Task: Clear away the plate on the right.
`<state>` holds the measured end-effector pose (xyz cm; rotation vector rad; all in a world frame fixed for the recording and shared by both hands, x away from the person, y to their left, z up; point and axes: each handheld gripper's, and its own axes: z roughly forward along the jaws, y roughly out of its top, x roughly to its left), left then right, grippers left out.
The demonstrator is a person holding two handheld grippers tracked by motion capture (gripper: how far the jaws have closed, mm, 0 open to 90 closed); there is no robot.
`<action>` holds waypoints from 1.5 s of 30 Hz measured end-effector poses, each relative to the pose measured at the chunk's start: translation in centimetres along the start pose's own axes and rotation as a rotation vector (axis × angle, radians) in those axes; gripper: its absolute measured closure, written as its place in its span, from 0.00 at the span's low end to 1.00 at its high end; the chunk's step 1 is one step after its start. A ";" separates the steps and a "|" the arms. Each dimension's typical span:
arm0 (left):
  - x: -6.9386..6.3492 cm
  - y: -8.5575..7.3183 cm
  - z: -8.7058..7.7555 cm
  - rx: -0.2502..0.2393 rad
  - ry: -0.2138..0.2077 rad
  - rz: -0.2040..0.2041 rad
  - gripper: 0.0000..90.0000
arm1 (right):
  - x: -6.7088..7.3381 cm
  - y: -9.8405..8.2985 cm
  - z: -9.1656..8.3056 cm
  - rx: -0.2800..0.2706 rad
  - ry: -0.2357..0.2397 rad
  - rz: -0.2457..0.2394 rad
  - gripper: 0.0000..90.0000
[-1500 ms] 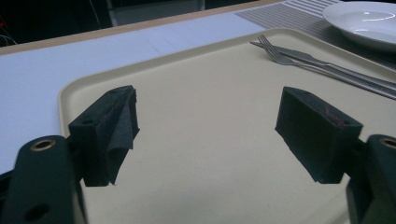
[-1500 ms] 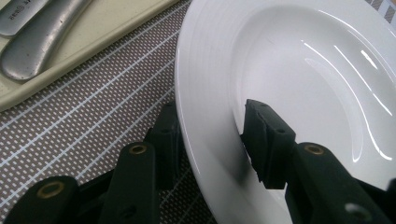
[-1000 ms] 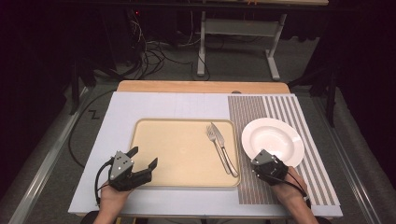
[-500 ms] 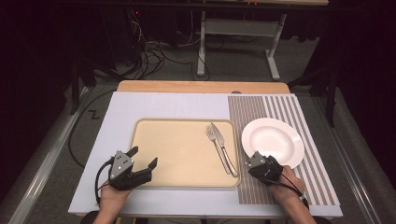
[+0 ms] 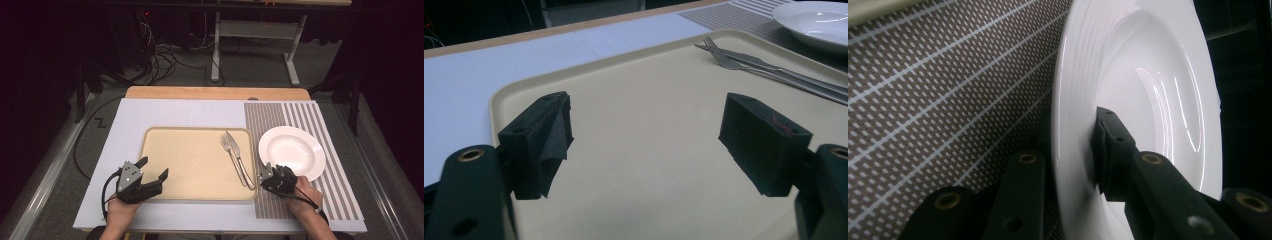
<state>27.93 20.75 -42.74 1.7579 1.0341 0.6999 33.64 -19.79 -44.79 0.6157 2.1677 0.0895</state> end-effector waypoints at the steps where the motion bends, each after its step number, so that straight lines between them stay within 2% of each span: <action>1: 0.0 0.0 0.0 0.001 0.004 0.000 0.25 | 0.0 0.0 0.0 0.004 -0.004 0.001 0.86; 10: -0.1 0.0 -0.1 -0.002 0.002 -0.001 0.25 | 0.2 0.3 0.3 0.016 -0.025 0.001 0.88; 20: -0.1 0.0 -0.2 -0.007 0.006 -0.002 0.25 | 0.6 0.5 0.5 0.034 -0.063 -0.049 0.91; 23: 0.0 0.1 -0.4 -0.023 0.013 -0.016 0.25 | 0.6 0.5 0.5 0.036 -0.071 -0.062 0.91; 26: 0.1 0.0 -0.4 -0.013 -0.001 -0.002 0.25 | 0.7 0.5 0.5 0.047 -0.081 -0.082 0.92; 30: 0.2 0.1 0.2 -0.002 -0.003 -0.015 0.25 | 0.6 0.6 0.4 0.046 -0.079 -0.093 0.92; 41: 0.2 -0.1 -0.4 -0.015 0.004 -0.012 0.25 | -0.1 0.5 0.0 0.051 -0.071 -0.109 0.93; 45: 0.5 0.0 -0.3 -0.014 0.008 -0.020 0.25 | -0.8 0.6 -0.1 0.028 -0.043 -0.078 0.93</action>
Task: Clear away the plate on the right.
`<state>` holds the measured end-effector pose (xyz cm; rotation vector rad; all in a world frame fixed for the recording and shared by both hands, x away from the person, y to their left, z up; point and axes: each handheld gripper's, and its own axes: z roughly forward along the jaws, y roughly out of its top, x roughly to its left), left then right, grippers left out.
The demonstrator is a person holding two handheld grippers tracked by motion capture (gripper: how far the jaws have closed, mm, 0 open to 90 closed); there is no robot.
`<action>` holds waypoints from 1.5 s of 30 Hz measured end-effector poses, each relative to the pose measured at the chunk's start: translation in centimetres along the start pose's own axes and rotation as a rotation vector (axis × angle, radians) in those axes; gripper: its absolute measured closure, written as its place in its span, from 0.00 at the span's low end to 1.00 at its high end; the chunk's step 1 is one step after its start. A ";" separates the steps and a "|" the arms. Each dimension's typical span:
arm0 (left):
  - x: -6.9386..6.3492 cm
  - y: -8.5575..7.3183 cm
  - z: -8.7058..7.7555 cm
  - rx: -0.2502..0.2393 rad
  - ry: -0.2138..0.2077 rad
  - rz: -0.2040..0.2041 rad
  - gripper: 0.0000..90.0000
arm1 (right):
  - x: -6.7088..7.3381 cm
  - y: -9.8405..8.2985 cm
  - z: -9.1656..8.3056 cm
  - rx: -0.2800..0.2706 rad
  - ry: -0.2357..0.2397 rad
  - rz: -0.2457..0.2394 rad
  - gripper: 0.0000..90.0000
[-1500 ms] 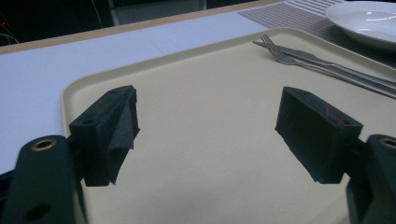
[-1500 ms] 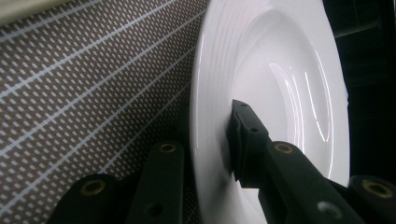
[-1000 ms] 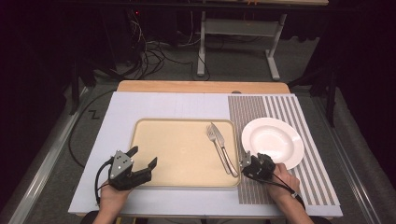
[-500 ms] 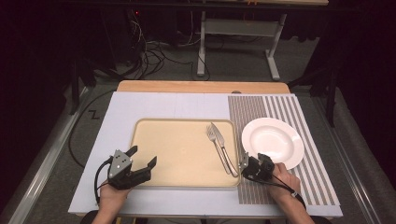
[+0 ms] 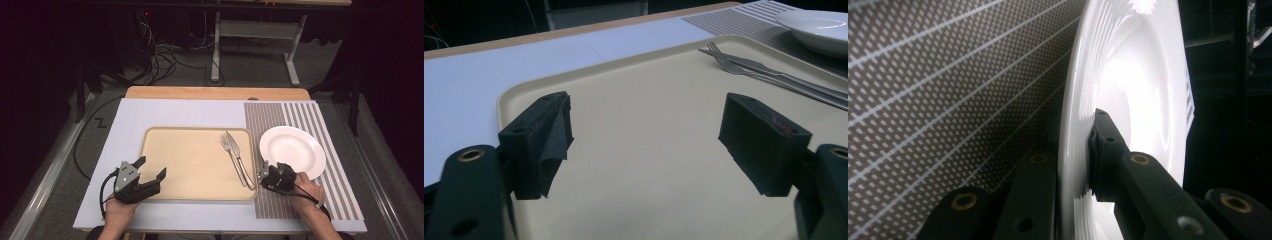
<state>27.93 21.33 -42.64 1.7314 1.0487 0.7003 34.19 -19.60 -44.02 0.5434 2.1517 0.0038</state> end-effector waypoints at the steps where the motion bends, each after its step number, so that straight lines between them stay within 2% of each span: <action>1: 0.0 0.0 0.1 0.000 0.002 -0.006 0.25 | -0.2 0.0 0.0 -0.003 0.007 0.002 0.93; 5: -0.1 0.0 0.0 0.000 0.007 -0.001 0.25 | -0.6 0.0 -0.2 0.002 0.023 -0.008 0.93; 13: 0.1 0.0 -0.2 -0.009 0.012 -0.009 0.25 | -0.7 -0.3 -0.1 0.004 0.017 -0.073 0.93; 19: 0.1 0.0 -0.2 -0.013 0.018 -0.012 0.25 | -1.2 -0.1 -0.6 -0.016 0.002 -0.095 0.93; 29: 0.4 0.0 -0.3 -0.023 0.026 -0.026 0.25 | -0.9 1.3 -2.9 -0.108 -0.008 -0.135 0.93; 36: 0.5 0.1 -0.5 -0.038 0.045 -0.029 0.25 | 0.0 2.9 -4.0 -0.167 -0.018 -0.165 0.93; 45: 0.7 0.1 -0.5 -0.038 0.053 -0.028 0.25 | 1.3 5.4 -5.5 -0.245 -0.002 -0.215 0.93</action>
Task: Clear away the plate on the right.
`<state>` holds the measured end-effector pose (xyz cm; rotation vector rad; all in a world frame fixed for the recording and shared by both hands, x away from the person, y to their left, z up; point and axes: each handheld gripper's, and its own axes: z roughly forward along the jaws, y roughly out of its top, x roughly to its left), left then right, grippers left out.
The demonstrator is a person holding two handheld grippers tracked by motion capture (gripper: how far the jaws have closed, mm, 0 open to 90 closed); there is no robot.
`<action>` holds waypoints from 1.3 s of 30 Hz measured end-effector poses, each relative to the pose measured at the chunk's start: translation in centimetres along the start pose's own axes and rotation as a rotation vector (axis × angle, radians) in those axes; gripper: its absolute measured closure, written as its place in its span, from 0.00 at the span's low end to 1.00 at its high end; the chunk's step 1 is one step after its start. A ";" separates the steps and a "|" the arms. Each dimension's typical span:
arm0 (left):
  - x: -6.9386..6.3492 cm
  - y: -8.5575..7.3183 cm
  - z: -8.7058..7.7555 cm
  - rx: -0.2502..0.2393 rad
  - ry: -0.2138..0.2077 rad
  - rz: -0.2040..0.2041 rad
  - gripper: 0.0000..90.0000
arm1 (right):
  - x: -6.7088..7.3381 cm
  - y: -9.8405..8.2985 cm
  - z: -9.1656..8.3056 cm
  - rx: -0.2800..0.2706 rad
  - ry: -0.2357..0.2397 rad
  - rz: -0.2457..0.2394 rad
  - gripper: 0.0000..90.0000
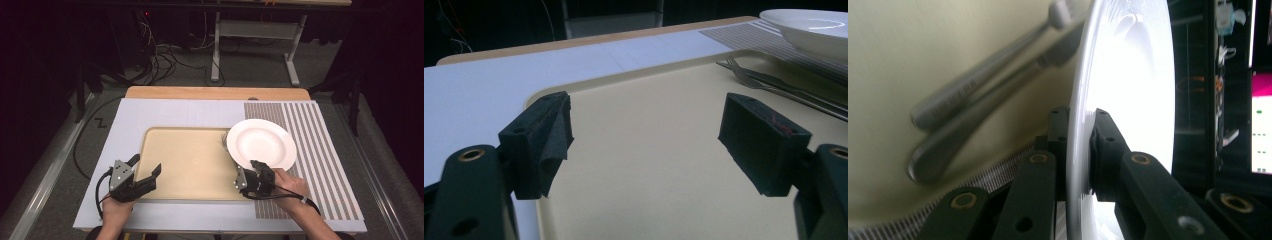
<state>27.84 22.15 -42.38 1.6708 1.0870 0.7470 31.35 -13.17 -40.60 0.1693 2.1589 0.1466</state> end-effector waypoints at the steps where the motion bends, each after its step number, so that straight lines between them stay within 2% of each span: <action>1: 0.0 0.0 0.0 -0.001 0.002 0.000 0.25 | 0.1 0.4 0.0 -0.010 -0.002 -0.009 0.93; 12: 0.2 -0.2 -0.5 -0.004 0.016 -0.008 0.25 | 0.8 3.4 -0.1 -0.078 0.020 -0.058 0.93; 28: 0.5 -0.6 -1.6 -0.010 0.052 -0.026 0.25 | 1.9 6.6 0.0 -0.169 0.056 -0.114 0.92; 29: 0.5 -0.6 -1.7 -0.008 0.052 -0.030 0.25 | 2.0 6.8 0.0 -0.173 0.057 -0.118 0.92; 30: 0.3 -0.7 -1.8 0.003 0.049 -0.052 0.25 | 2.2 7.0 0.1 -0.177 0.057 -0.122 0.92; 31: 0.5 -0.7 -1.8 -0.009 0.055 -0.033 0.25 | 2.3 7.2 0.1 -0.181 0.062 -0.126 0.92; 39: 0.5 -0.8 -2.1 -0.012 0.061 -0.040 0.25 | 3.1 8.7 0.4 -0.208 0.081 -0.138 0.92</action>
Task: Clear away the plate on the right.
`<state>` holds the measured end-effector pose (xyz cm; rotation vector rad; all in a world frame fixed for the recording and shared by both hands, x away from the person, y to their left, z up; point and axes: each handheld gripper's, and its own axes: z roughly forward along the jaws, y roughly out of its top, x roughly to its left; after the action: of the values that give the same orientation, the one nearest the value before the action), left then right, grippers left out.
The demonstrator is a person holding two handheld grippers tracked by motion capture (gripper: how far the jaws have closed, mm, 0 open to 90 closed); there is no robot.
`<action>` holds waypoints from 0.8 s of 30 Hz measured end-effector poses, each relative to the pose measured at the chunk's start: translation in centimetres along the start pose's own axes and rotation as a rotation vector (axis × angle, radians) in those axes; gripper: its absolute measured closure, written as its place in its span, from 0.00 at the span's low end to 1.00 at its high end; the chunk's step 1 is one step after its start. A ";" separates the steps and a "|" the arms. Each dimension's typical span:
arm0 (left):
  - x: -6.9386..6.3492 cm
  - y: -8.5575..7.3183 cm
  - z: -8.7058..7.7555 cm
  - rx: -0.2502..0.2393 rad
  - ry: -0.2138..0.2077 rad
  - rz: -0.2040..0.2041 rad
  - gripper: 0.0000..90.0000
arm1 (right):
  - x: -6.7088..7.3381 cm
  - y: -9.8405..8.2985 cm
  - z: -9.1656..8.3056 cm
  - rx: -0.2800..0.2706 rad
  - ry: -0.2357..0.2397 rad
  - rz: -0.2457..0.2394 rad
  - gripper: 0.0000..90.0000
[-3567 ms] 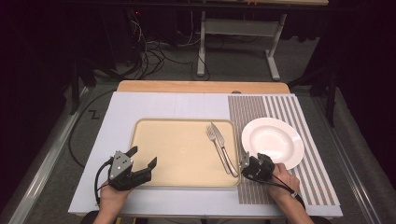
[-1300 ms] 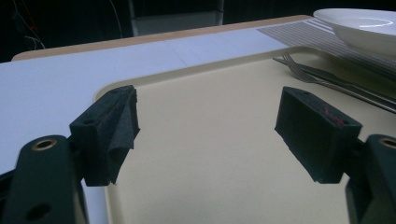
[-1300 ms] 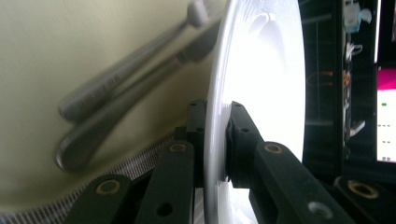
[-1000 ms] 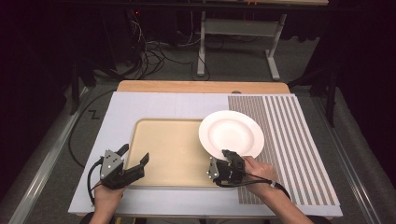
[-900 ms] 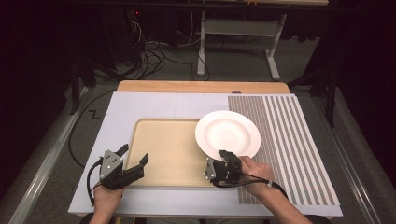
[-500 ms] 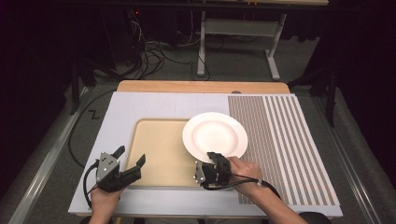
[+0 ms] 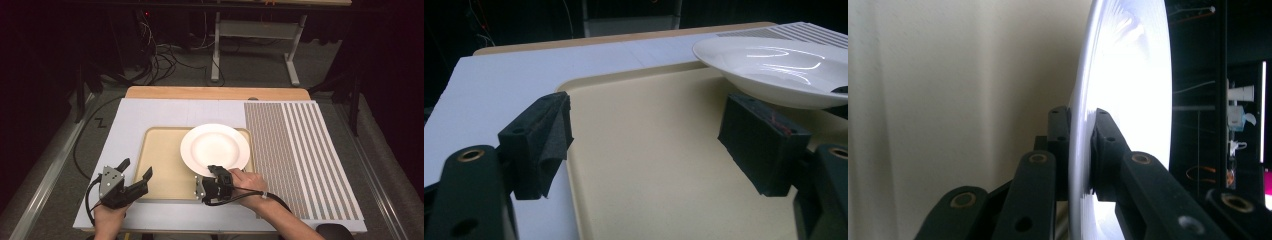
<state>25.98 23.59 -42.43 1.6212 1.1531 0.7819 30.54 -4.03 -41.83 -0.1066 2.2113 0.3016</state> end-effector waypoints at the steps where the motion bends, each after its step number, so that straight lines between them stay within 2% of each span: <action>1: 0.0 0.0 0.0 -0.001 0.002 -0.001 0.25 | 0.1 0.2 0.1 -0.007 0.002 -0.010 0.92; 5: 0.0 -0.1 -0.2 -0.002 0.007 -0.003 0.25 | 0.4 0.8 0.6 -0.015 0.018 -0.019 0.92; 21: 0.0 -0.3 -0.6 -0.002 0.017 -0.009 0.25 | 1.7 2.5 2.0 -0.038 0.037 -0.082 0.92; 22: 0.0 -0.3 -0.6 -0.001 0.017 -0.009 0.25 | 1.7 2.5 2.0 -0.037 0.036 -0.079 0.93; 24: 0.0 -0.3 -0.6 0.000 0.017 -0.009 0.25 | 1.5 2.5 2.3 -0.045 0.065 -0.056 0.93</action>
<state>25.34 23.85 -42.49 1.6116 1.1714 0.7909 30.89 -1.02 -43.92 -0.2049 2.2620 0.3208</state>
